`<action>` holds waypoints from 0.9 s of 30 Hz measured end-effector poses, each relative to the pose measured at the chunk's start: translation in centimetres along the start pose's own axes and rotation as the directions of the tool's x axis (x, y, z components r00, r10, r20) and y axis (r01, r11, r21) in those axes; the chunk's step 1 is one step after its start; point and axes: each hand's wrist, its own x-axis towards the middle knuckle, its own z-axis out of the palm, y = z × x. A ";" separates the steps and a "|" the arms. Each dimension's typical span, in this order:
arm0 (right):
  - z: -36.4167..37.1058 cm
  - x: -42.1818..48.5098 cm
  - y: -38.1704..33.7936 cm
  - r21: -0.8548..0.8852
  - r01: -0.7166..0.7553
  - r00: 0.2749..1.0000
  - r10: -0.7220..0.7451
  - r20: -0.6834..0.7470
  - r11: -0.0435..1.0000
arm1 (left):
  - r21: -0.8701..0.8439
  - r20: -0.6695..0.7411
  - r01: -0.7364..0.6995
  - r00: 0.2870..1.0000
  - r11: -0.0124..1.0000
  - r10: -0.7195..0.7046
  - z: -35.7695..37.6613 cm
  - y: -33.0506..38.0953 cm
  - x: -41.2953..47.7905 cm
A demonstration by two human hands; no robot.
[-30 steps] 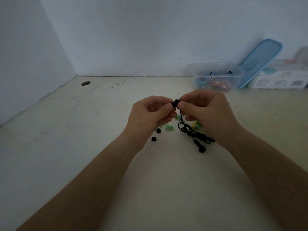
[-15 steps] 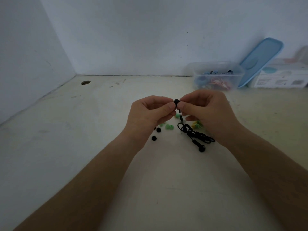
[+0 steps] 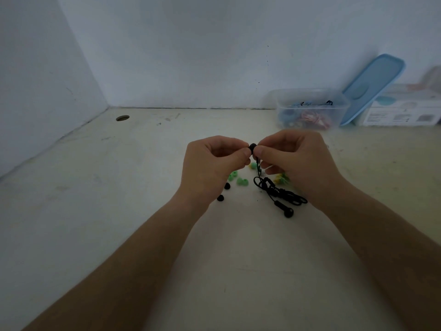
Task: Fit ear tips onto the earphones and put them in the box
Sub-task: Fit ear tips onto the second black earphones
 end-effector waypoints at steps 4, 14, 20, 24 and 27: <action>-0.1 0.1 0.1 0.015 -0.003 1.000 0.003 -0.005 1.000 | -0.019 -0.003 -0.002 1.000 1.000 0.002 0.1 -0.2 -0.1; -0.2 0.0 -0.1 0.030 0.010 0.997 -0.012 0.075 0.999 | -0.164 0.089 0.063 0.995 0.984 -0.049 -0.3 -0.3 0.1; -0.3 -0.1 -0.2 0.048 -0.004 0.997 0.000 0.082 0.999 | -0.124 0.058 -0.016 0.998 0.992 0.023 -0.2 -0.3 0.1; -0.1 -0.1 -0.2 0.064 -0.005 0.999 0.003 0.036 0.998 | -0.142 0.056 -0.006 0.998 0.990 0.014 -0.3 -0.1 0.1; -0.1 -0.1 -0.1 0.059 0.005 1.000 -0.006 0.014 0.998 | -0.152 0.074 0.015 0.997 0.988 -0.004 -0.3 0.0 0.1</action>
